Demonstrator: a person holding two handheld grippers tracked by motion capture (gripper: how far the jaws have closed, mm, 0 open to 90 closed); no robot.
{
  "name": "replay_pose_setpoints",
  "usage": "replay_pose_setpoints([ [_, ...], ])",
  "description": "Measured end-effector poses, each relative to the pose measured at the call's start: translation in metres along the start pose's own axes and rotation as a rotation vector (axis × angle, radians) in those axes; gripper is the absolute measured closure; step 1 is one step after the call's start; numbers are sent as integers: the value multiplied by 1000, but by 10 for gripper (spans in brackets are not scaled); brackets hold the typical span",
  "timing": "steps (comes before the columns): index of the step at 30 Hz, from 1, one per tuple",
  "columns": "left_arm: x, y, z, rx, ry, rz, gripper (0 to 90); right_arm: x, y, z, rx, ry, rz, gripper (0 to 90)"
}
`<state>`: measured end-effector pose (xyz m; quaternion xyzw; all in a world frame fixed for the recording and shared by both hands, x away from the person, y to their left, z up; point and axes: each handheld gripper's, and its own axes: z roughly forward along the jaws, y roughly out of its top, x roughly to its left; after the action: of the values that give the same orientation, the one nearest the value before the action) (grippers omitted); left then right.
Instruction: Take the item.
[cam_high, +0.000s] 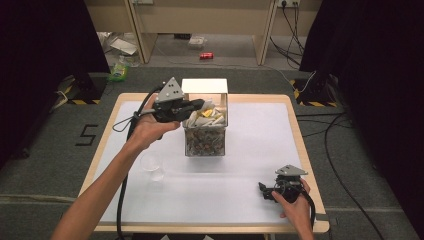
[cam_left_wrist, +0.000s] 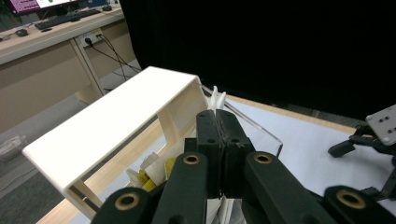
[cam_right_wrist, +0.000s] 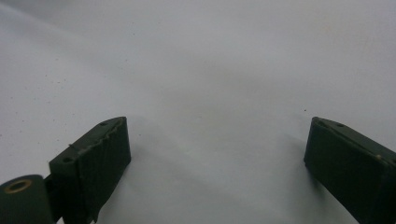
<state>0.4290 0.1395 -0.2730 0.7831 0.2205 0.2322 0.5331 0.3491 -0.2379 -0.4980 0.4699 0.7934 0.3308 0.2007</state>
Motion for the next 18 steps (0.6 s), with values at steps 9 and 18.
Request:
replay_pose_setpoints([
  [9,2,16,-20,-39,8,20,884,0,0,0,0,0,0,76],
  [18,8,18,-36,-63,-6,-16,884,0,0,0,0,0,0,76],
])
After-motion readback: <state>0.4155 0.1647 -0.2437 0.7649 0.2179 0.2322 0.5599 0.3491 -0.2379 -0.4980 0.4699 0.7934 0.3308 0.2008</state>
